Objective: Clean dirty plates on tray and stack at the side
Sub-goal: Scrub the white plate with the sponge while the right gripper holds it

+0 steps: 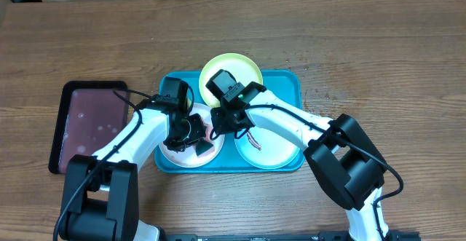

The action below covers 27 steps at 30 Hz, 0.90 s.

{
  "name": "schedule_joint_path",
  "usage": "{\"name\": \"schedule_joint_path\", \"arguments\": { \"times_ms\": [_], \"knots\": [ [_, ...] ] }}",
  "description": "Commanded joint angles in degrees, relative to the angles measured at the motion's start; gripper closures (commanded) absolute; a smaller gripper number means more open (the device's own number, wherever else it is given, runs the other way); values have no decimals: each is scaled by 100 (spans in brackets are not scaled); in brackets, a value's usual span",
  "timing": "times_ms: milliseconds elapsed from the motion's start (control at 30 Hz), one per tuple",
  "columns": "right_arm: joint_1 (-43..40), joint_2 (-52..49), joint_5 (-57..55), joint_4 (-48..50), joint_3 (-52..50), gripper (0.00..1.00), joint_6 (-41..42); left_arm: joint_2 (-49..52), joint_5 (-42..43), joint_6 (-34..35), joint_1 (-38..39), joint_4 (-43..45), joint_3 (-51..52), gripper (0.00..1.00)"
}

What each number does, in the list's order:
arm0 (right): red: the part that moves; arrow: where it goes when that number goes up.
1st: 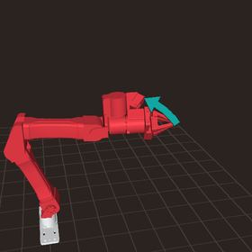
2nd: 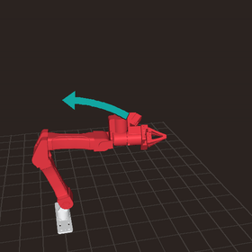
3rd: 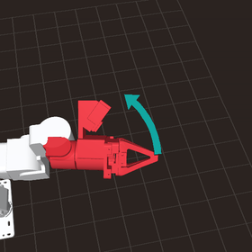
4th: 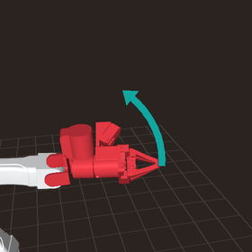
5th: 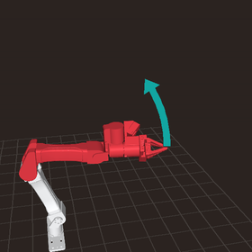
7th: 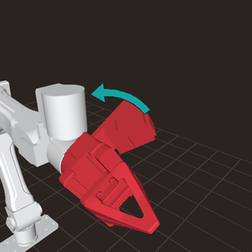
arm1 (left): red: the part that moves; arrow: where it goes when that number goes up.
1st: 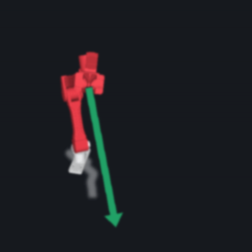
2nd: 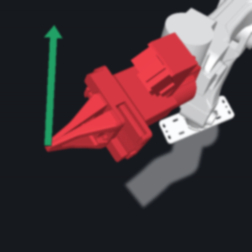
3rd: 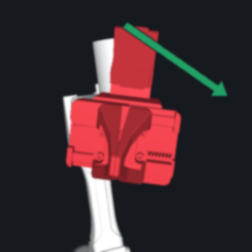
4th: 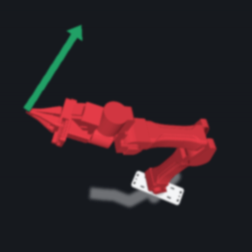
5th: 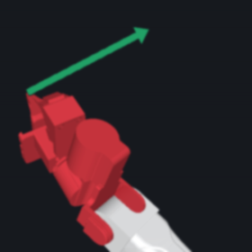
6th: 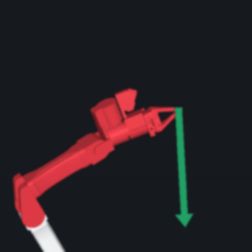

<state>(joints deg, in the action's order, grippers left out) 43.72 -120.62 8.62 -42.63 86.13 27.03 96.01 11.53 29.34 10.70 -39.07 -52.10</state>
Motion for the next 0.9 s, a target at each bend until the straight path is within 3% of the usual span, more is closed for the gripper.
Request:
{"name": "schedule_joint_path", "arguments": {
  "times_ms": [0,67,467,667,867],
  "knots": [
    [4,-7,-109,-33,-42,96,44,33,-1950,385,-17,-28,188,96],
    [4,-7,-109,-52,-42,96,42,33,-2599,433,-17,-28,254,96],
    [4,-7,-175,-87,-42,96,0,31,-4625,280,-22,-164,361,96],
    [4,-7,-177,-98,-42,96,0,15,-4457,-39,-22,-437,-118,96],
    [4,-7,-175,-74,-42,96,2,-24,-3270,-85,-22,-1097,-1340,96]
  ]
}}
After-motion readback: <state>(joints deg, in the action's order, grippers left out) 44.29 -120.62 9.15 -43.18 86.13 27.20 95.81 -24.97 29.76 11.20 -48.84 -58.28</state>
